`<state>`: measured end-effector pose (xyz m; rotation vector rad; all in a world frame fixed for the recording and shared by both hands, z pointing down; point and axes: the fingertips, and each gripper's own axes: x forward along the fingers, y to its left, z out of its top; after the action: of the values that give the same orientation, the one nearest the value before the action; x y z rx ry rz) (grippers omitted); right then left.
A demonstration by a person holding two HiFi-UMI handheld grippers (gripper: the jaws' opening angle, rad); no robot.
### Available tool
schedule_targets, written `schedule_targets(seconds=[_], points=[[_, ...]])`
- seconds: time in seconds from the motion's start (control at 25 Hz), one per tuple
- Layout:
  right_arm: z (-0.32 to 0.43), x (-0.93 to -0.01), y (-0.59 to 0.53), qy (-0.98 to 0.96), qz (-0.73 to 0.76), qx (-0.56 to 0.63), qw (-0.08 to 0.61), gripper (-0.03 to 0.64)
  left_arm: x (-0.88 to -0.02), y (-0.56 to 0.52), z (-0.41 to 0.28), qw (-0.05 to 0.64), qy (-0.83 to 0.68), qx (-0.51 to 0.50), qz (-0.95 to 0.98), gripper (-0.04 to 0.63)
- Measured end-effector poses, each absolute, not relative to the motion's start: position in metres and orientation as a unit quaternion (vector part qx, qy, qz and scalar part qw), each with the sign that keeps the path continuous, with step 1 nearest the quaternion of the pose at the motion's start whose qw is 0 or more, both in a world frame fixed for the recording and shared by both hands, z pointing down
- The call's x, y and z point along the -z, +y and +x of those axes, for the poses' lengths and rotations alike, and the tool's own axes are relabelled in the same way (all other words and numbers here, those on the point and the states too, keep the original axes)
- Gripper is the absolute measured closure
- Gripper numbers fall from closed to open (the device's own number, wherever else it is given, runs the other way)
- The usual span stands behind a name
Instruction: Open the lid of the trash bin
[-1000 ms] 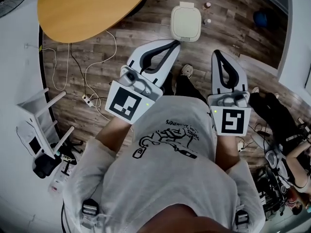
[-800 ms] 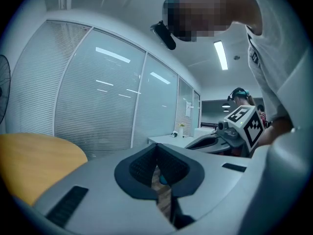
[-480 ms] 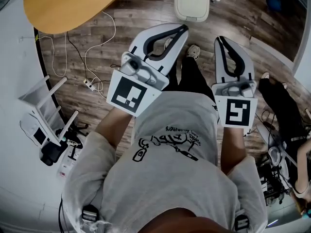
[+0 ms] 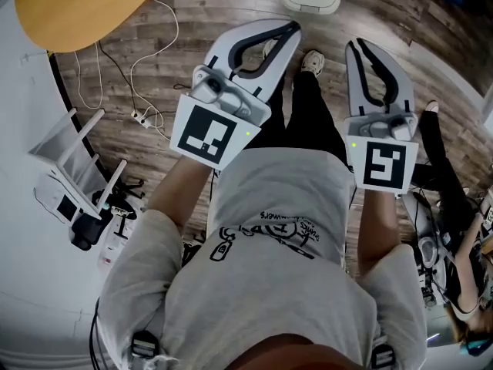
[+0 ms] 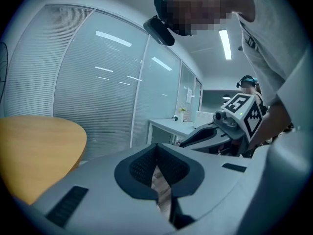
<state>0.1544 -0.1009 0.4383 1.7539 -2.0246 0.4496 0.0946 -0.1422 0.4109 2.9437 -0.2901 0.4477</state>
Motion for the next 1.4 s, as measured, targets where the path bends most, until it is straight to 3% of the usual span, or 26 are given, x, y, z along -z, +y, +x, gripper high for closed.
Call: schedule_targets(seconds=[1.4], points=[[0.137,-0.774,-0.109,-0.729,0.520,-0.158,0.417,0.546,-0.722,-0.139,0.091,0.132,-0.102,-0.240,0.956,0.579]])
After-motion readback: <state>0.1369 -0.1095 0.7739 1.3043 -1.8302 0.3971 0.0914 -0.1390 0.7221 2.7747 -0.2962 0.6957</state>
